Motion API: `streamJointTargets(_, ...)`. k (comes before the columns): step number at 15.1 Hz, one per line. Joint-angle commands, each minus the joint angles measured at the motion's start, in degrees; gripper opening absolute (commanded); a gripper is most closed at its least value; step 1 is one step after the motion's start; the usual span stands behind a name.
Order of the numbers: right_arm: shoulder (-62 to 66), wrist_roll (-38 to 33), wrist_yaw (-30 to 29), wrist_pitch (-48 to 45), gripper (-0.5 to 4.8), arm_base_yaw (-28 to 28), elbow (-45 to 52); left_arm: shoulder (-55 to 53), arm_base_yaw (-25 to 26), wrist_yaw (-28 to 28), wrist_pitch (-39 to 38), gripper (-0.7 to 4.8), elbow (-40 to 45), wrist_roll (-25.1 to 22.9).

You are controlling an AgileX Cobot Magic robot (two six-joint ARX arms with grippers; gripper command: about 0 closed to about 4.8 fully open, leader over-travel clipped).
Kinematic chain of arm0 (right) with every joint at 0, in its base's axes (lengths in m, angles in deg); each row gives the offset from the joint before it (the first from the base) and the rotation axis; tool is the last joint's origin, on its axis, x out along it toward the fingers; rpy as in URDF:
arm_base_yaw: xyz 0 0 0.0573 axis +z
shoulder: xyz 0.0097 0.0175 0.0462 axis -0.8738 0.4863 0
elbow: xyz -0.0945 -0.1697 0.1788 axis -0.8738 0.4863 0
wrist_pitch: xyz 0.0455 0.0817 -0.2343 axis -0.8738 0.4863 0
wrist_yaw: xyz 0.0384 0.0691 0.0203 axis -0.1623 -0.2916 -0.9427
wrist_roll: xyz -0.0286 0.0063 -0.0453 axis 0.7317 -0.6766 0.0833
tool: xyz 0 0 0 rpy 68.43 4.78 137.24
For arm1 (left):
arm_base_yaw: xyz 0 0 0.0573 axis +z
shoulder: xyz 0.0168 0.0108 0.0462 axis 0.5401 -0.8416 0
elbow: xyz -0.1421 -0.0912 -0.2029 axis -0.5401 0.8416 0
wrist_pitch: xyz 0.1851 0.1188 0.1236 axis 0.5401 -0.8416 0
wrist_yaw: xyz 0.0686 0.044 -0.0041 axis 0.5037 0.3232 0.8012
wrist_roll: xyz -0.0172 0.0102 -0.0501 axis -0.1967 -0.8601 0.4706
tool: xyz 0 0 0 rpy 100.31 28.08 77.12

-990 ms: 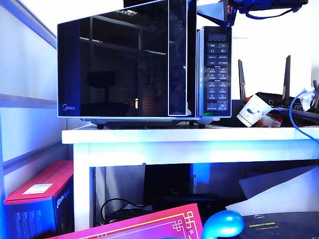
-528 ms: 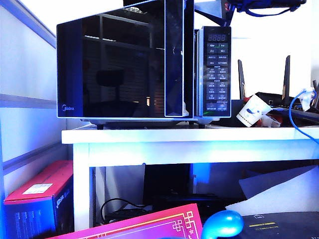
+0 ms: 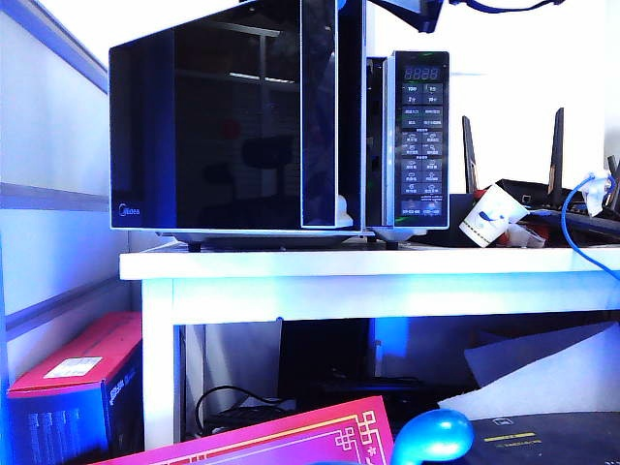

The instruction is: Open the microwave door, place the box of snacks from the top of the microwave inside, then close the microwave door.

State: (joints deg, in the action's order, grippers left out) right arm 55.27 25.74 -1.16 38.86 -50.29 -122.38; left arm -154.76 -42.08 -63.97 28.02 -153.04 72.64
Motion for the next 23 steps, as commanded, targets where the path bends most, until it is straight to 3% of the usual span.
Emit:
streamJointTargets(1,-0.4,-0.2,0.2,-0.6,2.72,1.0,-0.3,-1.7,-0.9,-3.4,1.1,-0.06,-0.3,0.2)
streamJointTargets(18,-0.4,-1.3,-1.1,0.7,2.72,6.6,-0.4,-5.4,-2.8,-4.0,-0.1,-0.06,-0.3,-0.1)
streamJointTargets(21,-0.4,-0.6,0.6,-0.3,2.72,6.5,-2.1,-5.4,-2.8,-4.0,-3.1,-0.06,0.2,-1.8)
streamJointTargets(23,-0.4,2.3,6.3,-0.8,2.73,6.5,-2.8,-5.7,-2.8,-4.0,-4.0,-0.06,0.7,-1.9)
